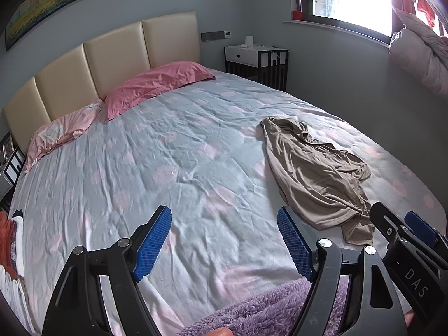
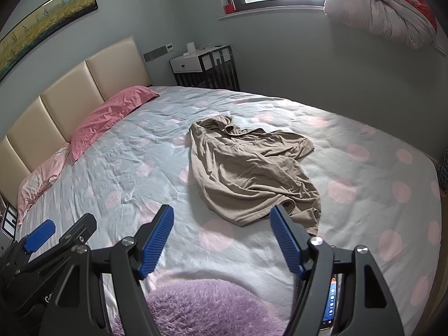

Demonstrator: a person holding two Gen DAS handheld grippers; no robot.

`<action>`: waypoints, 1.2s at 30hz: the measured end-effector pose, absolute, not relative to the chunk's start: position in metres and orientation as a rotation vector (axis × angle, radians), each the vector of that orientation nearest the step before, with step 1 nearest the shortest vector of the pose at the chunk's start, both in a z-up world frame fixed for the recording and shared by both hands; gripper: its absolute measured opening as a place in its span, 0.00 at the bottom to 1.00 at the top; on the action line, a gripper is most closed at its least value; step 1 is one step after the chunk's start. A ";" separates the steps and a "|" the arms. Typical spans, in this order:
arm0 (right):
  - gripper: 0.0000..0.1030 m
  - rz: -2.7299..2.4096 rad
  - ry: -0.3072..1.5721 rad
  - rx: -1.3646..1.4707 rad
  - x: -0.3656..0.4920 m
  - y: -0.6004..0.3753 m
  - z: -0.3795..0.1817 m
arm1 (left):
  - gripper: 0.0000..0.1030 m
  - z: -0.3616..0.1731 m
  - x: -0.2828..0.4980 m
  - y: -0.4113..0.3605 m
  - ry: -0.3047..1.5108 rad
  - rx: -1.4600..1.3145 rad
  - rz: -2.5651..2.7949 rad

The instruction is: Fold clothes

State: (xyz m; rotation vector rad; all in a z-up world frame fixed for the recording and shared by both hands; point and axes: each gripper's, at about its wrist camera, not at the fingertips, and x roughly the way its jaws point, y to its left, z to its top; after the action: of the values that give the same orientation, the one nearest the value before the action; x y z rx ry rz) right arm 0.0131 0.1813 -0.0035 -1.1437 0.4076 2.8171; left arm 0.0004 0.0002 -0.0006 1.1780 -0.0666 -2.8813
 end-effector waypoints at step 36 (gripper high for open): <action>0.69 2.862 0.384 -1.114 0.021 0.171 0.004 | 0.77 -0.007 0.005 -0.006 -0.054 1.223 -2.858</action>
State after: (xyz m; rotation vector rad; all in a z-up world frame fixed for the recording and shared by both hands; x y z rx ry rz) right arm 0.0211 0.1714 0.0043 -1.1140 0.3839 2.8624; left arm 0.0051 -0.0055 -0.0071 1.2229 -0.0537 -2.8578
